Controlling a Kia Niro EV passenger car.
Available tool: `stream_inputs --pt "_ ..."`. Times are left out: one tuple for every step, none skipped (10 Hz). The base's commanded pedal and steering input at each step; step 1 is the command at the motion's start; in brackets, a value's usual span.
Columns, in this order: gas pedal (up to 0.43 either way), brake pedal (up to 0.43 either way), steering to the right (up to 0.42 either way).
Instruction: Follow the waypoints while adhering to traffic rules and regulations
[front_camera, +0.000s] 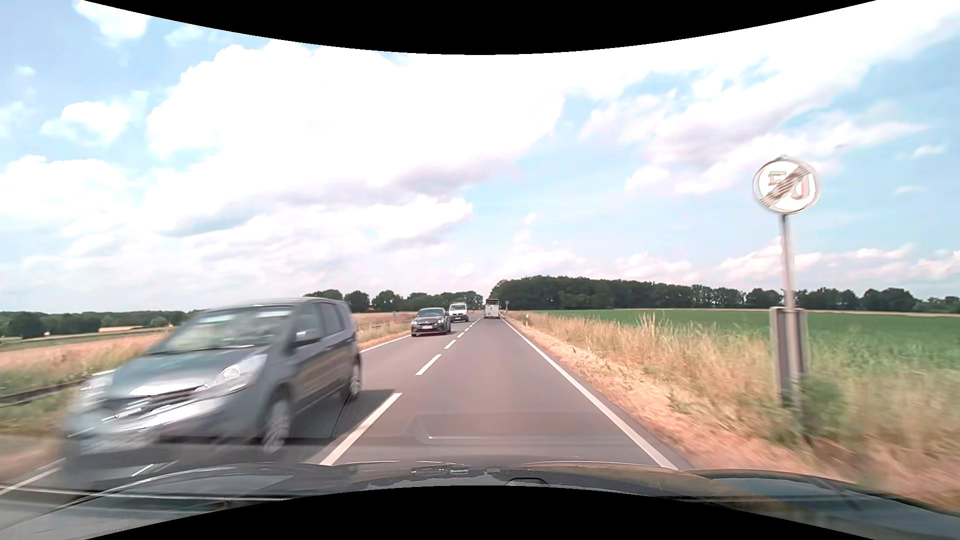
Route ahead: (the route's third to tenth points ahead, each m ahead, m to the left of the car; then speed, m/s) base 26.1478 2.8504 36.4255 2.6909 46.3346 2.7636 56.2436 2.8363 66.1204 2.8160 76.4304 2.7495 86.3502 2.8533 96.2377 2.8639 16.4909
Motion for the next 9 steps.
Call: stream_inputs --pt "0.339 0.000 -0.006" --pt "0.339 0.000 -0.009" --pt "0.339 0.000 -0.009" --pt "0.339 0.000 -0.009" --pt "0.339 0.000 -0.009" --pt "0.339 0.000 -0.009" --pt "0.339 0.000 -0.009" --pt "0.339 0.000 -0.009" --pt "0.339 0.000 -0.009"
